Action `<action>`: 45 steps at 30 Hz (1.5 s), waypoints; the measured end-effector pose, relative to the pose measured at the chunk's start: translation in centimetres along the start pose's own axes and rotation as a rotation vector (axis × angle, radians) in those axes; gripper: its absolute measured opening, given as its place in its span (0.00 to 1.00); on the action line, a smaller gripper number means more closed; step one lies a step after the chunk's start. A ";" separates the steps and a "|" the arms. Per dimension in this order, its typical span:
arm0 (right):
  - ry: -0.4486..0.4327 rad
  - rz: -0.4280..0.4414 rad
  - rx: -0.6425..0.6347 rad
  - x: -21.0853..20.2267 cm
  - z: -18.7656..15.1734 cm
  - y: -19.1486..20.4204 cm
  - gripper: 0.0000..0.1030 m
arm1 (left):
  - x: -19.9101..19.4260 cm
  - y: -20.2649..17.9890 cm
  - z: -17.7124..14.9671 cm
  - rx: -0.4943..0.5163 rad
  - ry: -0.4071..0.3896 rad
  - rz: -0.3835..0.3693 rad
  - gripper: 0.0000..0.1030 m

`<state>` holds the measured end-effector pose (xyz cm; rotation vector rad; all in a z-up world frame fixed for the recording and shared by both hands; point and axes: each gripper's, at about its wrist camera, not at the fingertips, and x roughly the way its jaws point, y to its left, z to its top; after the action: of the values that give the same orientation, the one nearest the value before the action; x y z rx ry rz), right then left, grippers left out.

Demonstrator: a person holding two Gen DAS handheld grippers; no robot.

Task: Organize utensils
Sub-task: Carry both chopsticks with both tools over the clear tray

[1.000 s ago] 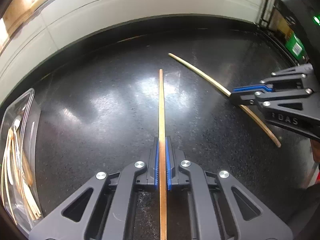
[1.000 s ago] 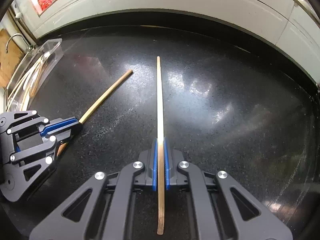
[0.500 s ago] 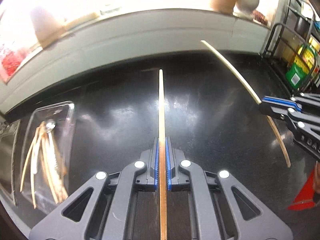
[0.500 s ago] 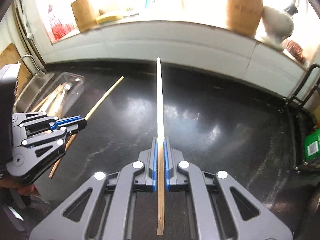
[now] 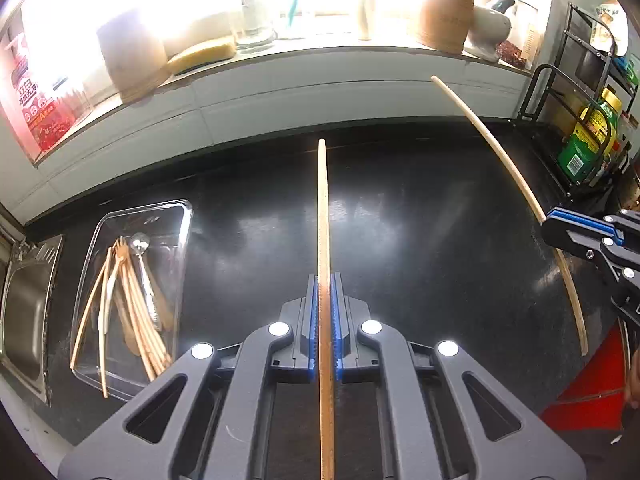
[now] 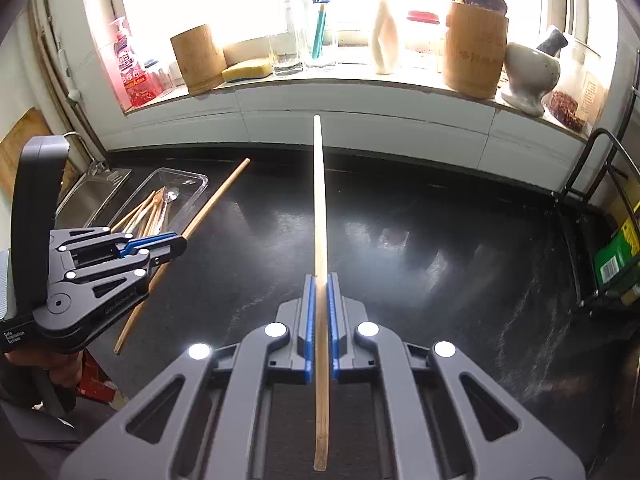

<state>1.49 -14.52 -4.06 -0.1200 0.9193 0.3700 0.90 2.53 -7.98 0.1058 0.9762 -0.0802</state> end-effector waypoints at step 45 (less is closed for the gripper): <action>0.163 0.178 -0.075 14.6 7.8 29.7 0.07 | 0.8 31.2 -6.7 -0.292 0.083 0.060 0.05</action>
<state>4.64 18.97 -9.27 -0.1393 1.0805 0.5669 -0.59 34.31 -10.74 -0.1316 1.0567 0.1227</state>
